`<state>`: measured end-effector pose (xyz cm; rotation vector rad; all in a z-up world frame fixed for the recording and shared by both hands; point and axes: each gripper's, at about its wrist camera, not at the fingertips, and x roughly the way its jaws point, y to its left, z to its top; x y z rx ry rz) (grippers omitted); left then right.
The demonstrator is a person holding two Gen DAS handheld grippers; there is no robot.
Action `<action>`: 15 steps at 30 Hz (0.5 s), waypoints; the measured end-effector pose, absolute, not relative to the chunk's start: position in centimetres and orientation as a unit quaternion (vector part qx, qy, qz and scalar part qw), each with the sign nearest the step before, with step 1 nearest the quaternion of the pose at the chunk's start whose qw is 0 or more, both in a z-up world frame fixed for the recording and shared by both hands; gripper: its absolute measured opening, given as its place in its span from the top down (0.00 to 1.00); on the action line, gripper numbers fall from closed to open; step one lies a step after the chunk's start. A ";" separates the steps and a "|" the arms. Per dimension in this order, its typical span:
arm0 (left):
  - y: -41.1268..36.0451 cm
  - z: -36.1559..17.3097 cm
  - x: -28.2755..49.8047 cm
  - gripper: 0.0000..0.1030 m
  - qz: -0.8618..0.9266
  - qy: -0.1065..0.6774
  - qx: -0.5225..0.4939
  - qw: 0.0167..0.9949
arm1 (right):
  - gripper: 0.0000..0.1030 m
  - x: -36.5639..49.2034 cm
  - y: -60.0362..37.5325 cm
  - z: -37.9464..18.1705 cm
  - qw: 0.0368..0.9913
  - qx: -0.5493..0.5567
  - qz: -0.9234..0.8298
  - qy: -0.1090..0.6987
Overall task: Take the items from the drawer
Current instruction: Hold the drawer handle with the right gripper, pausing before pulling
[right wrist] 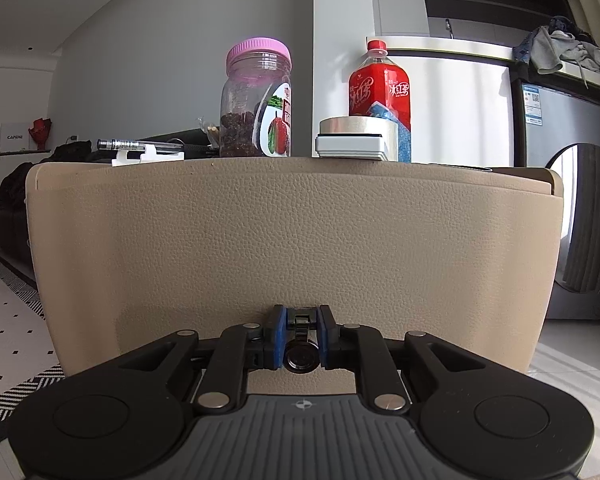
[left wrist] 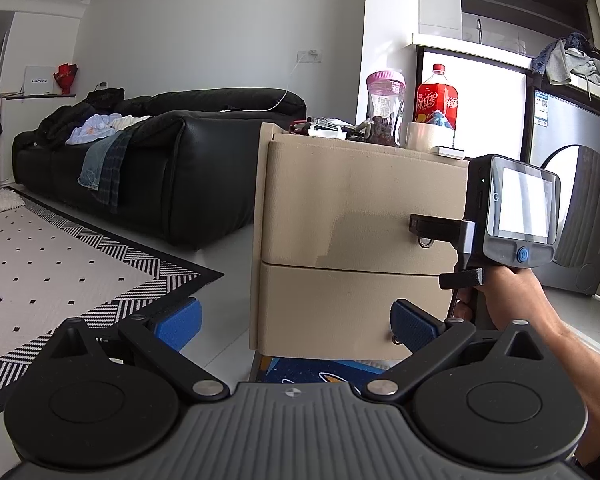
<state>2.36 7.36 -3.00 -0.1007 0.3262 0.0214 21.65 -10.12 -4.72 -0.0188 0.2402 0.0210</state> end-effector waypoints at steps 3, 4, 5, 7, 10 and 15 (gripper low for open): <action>7.4 -2.9 2.3 0.00 0.013 0.161 -0.049 0.986 | 0.84 21.5 -10.0 -4.8 0.993 -0.008 0.007 0.117; 7.5 -2.9 2.3 0.00 0.014 0.161 -0.048 0.986 | 0.84 21.4 -9.9 -4.9 0.993 -0.009 0.004 0.114; 7.6 -2.9 2.3 0.00 0.015 0.161 -0.050 0.986 | 0.84 21.4 -10.0 -4.9 0.994 -0.007 0.004 0.113; 7.7 -2.9 2.3 0.00 0.016 0.161 -0.053 0.985 | 0.85 21.4 -10.0 -4.7 0.993 -0.004 0.005 0.116; 7.7 -3.0 2.4 0.00 0.016 0.162 -0.051 0.985 | 0.85 21.3 -10.0 -4.8 0.993 -0.008 0.006 0.114; 7.6 -2.9 2.4 0.00 0.014 0.161 -0.051 0.986 | 0.85 21.2 -10.1 -4.7 0.993 -0.010 0.008 0.114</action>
